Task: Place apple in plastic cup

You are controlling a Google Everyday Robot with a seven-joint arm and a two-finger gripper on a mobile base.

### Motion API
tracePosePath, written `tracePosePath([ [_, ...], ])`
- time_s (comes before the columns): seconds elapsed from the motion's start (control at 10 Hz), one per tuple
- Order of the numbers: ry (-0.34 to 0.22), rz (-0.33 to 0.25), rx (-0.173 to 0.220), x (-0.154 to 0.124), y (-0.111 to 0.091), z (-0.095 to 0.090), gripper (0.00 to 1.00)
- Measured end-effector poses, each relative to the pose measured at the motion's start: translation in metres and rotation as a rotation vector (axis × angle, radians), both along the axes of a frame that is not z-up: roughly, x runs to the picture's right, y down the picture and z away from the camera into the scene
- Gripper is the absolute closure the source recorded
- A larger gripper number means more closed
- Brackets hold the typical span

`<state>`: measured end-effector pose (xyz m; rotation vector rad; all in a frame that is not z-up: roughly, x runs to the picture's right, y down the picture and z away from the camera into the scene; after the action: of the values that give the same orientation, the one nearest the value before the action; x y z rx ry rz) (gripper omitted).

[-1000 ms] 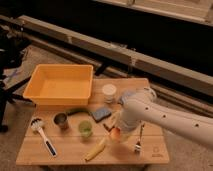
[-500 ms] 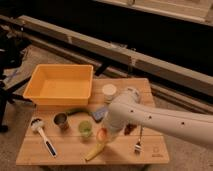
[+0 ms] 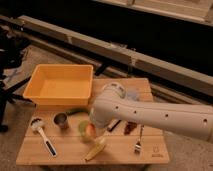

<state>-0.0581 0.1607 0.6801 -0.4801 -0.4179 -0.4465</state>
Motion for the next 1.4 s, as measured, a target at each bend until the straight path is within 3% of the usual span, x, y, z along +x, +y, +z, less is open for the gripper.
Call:
tracePosePath([
  [0.2,-0.010,-0.016,0.030,-0.010,-0.015,-0.004,1.00],
  [0.8,-0.014,-0.067,0.072,-0.044,-0.021,0.009,0.98],
  [1.4,0.020,-0.080,0.110,-0.047,-0.032,0.035,0.43],
])
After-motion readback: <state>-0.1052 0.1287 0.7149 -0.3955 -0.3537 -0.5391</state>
